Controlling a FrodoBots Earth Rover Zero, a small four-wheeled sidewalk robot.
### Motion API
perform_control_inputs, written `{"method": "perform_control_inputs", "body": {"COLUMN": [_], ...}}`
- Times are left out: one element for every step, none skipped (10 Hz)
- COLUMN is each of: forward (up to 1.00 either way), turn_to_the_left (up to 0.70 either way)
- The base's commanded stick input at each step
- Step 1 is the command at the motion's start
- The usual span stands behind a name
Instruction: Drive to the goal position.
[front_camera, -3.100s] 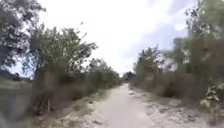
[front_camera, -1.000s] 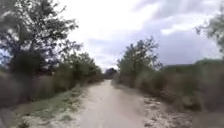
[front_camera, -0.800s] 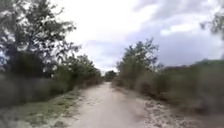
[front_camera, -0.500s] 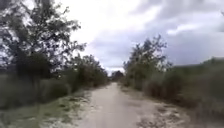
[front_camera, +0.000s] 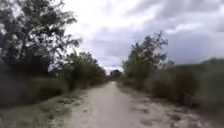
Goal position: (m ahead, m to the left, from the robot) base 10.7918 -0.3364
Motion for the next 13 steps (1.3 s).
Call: {"method": "perform_control_inputs", "body": {"forward": [0.85, 0.85, 0.85, 0.85, 0.85, 0.85, 0.85, 0.85, 0.85, 0.85, 0.85, 0.85, 0.85], "turn_to_the_left": [0.0, 0.0, 0.0, 0.0, 0.0, 0.25, 0.34, 0.28, 0.04, 0.0, 0.0, 0.0, 0.0]}}
